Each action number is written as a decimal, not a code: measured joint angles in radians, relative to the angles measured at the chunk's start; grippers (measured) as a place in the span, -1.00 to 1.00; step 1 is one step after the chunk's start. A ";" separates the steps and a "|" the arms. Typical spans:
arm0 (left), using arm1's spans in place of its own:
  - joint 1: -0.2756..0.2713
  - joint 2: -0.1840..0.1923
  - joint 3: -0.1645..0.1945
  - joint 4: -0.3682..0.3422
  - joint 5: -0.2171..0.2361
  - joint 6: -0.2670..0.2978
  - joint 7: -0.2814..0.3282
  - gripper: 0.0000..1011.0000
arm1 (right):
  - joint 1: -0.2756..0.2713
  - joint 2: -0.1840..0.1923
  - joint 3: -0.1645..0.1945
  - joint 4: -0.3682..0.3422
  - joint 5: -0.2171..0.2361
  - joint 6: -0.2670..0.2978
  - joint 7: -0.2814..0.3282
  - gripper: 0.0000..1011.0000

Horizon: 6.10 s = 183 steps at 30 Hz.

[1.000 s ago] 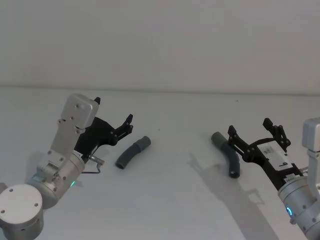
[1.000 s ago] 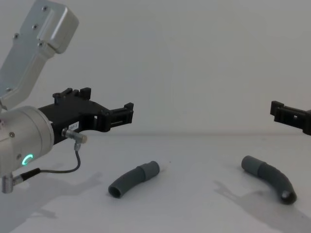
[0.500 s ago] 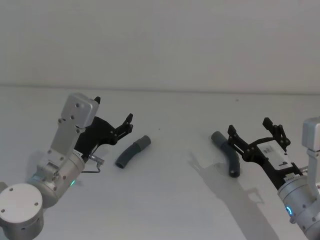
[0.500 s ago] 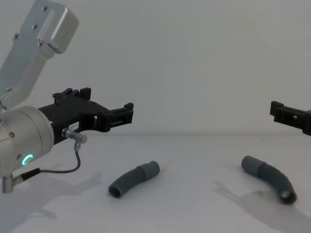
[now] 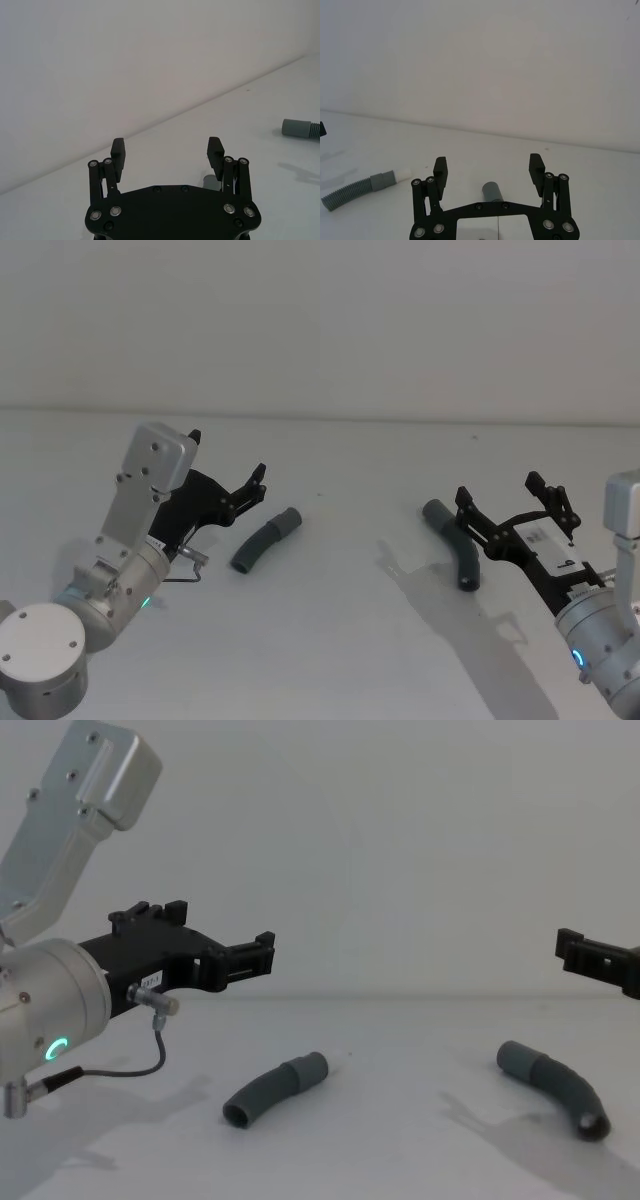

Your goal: Use both hands to pick up one end of the pipe from the table, align the ends, and insert them.

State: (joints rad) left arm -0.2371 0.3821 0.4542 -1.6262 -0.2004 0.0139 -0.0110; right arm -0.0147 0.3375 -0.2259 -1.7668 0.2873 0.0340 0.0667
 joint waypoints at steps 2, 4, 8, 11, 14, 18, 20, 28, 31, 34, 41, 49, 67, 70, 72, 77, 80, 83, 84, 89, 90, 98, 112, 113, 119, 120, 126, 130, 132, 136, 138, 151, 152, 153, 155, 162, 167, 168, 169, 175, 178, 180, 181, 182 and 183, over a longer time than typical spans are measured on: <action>0.000 0.000 0.000 0.000 0.000 0.000 -0.001 0.98 | 0.000 0.000 0.000 0.000 0.000 0.000 0.000 0.98; -0.002 0.000 0.000 0.001 0.000 0.003 -0.003 0.98 | 0.000 0.000 0.000 0.000 0.000 0.000 0.000 0.98; -0.010 0.000 0.000 0.002 -0.003 0.021 -0.014 0.98 | 0.000 0.000 0.000 0.000 0.000 0.000 0.000 0.98; -0.020 0.004 0.000 0.002 -0.009 0.046 -0.029 0.98 | 0.000 0.000 0.000 0.000 0.000 0.000 0.000 0.98; -0.030 0.009 0.000 0.000 -0.018 0.083 -0.049 0.98 | 0.000 0.000 0.000 0.000 0.000 0.000 0.000 0.98; -0.051 0.021 0.000 -0.008 -0.034 0.149 -0.083 0.98 | 0.000 0.000 0.000 0.000 0.000 0.000 0.000 0.98; -0.058 0.024 0.000 -0.011 -0.040 0.172 -0.095 0.98 | 0.000 0.000 0.000 0.000 0.000 0.000 0.000 0.98; -0.102 0.047 0.004 -0.016 -0.069 0.303 -0.167 0.98 | 0.000 0.000 0.000 0.000 0.000 0.000 0.000 0.98; -0.133 0.060 0.012 -0.010 -0.081 0.367 -0.212 0.98 | 0.000 0.000 0.000 0.000 0.000 0.000 0.000 0.98; -0.166 0.069 0.023 0.003 -0.088 0.414 -0.252 0.98 | 0.000 0.000 0.000 0.000 0.000 0.000 0.000 0.98; -0.234 0.077 0.053 0.046 -0.094 0.497 -0.330 0.98 | 0.000 0.000 0.000 0.000 0.000 0.000 0.000 0.98; -0.299 0.069 0.090 0.096 -0.089 0.550 -0.394 0.98 | 0.000 0.000 0.000 0.000 0.000 0.000 0.000 0.98; -0.371 0.036 0.139 0.184 -0.062 0.605 -0.458 0.98 | 0.000 0.000 0.000 0.000 0.000 0.000 0.000 0.98; -0.378 0.029 0.144 0.201 -0.057 0.606 -0.460 0.98 | 0.000 0.000 0.000 0.000 0.000 0.000 0.000 0.98; -0.386 0.021 0.149 0.219 -0.051 0.606 -0.463 0.98 | 0.000 0.000 0.000 0.000 0.000 0.000 0.000 0.98; -0.396 0.009 0.154 0.245 -0.043 0.604 -0.465 0.98 | 0.000 0.000 0.000 0.000 0.000 0.000 0.000 0.98; -0.400 0.002 0.155 0.258 -0.040 0.601 -0.465 0.98 | 0.000 0.000 0.000 0.000 0.000 0.000 0.000 0.98; -0.405 -0.011 0.157 0.279 -0.035 0.595 -0.464 0.98 | 0.000 0.000 0.000 0.000 0.000 0.000 0.000 0.98; -0.406 -0.012 0.157 0.281 -0.034 0.594 -0.464 0.98 | 0.000 0.000 0.000 0.000 0.000 0.000 0.000 0.98; -0.409 -0.026 0.158 0.300 -0.029 0.590 -0.463 0.98 | 0.000 0.000 0.000 0.000 0.000 0.000 0.000 0.98; -0.410 -0.029 0.159 0.305 -0.027 0.590 -0.462 0.98 | 0.000 0.000 0.000 0.000 0.000 0.000 0.000 0.98; -0.416 -0.044 0.160 0.328 -0.019 0.588 -0.460 0.98 | 0.000 0.000 0.000 0.000 0.000 0.000 0.000 0.98; -0.429 -0.069 0.160 0.365 -0.003 0.592 -0.458 0.98 | 0.000 0.000 0.000 0.000 0.000 0.000 0.000 0.98; -0.430 -0.070 0.160 0.367 -0.003 0.593 -0.458 0.98 | 0.000 0.000 0.000 0.000 0.000 0.000 0.000 0.98; -0.434 -0.078 0.159 0.377 0.000 0.602 -0.460 0.98 | 0.000 0.000 0.000 0.000 0.000 0.000 0.000 0.98; -0.434 -0.079 0.158 0.378 0.001 0.603 -0.460 0.96 | 0.000 0.000 0.000 0.000 0.000 0.000 0.000 0.98; -0.436 -0.083 0.157 0.383 0.002 0.608 -0.461 0.74 | 0.000 0.000 0.000 0.000 0.000 0.000 0.000 0.98; -0.437 -0.085 0.157 0.386 0.003 0.610 -0.462 0.47 | 0.000 0.000 0.000 0.000 0.000 0.000 0.000 0.98; -0.437 -0.086 0.157 0.386 0.003 0.611 -0.462 0.36 | 0.000 0.000 0.000 0.000 0.000 0.000 0.000 0.98; -0.437 -0.087 0.156 0.388 0.004 0.613 -0.463 0.14 | 0.000 0.000 0.000 0.000 0.000 0.000 0.000 0.98; -0.438 -0.088 0.156 0.388 0.004 0.613 -0.463 -0.03 | 0.000 0.000 0.000 0.000 0.000 0.000 0.000 0.98; -0.439 -0.089 0.155 0.390 0.005 0.615 -0.464 -0.35 | 0.004 0.002 0.000 0.000 0.001 0.004 0.007 0.98; -0.439 -0.089 0.155 0.390 0.005 0.615 -0.464 -0.35 | 0.005 0.004 0.000 0.001 0.001 0.006 0.010 0.98; -0.439 -0.090 0.155 0.390 0.005 0.615 -0.464 -0.35 | 0.009 0.008 0.000 0.002 0.002 0.012 0.018 0.98; -0.439 -0.090 0.155 0.391 0.005 0.616 -0.464 -0.35 | 0.014 0.014 0.000 0.003 0.004 0.022 0.029 0.98; -0.439 -0.090 0.155 0.391 0.005 0.616 -0.464 -0.35 | 0.041 0.049 -0.006 0.007 0.018 0.090 0.088 0.98; -0.439 -0.090 0.155 0.391 0.005 0.616 -0.464 -0.35 | 0.070 0.085 -0.013 0.012 0.031 0.162 0.143 0.98; -0.439 -0.090 0.155 0.391 0.005 0.616 -0.464 -0.35 | 0.076 0.092 -0.015 0.014 0.033 0.173 0.151 0.98; -0.439 -0.090 0.155 0.391 0.005 0.616 -0.464 -0.35 | 0.082 0.097 -0.017 0.016 0.036 0.184 0.159 0.98; -0.439 -0.091 0.155 0.391 0.005 0.616 -0.464 -0.35 | 0.136 0.133 -0.035 0.040 0.054 0.274 0.228 0.98; -0.439 -0.090 0.155 0.391 0.005 0.616 -0.464 -0.35 | 0.169 0.144 -0.045 0.058 0.060 0.307 0.251 0.98; -0.439 -0.091 0.155 0.391 0.005 0.616 -0.464 -0.35 | 0.194 0.150 -0.053 0.073 0.062 0.330 0.266 0.98; -0.439 -0.091 0.155 0.391 0.005 0.616 -0.464 -0.35 | 0.201 0.151 -0.055 0.077 0.063 0.336 0.270 0.98; -0.439 -0.090 0.155 0.391 0.005 0.616 -0.464 -0.35 | 0.208 0.152 -0.057 0.081 0.063 0.343 0.273 0.98; -0.439 -0.090 0.155 0.391 0.005 0.616 -0.464 -0.35 | 0.223 0.154 -0.062 0.089 0.063 0.353 0.279 0.98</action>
State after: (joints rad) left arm -0.6759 0.2916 0.6096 -1.2350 -0.1959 0.6302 -0.4750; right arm 0.2079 0.4915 -0.2883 -1.6781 0.3502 0.3873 0.3459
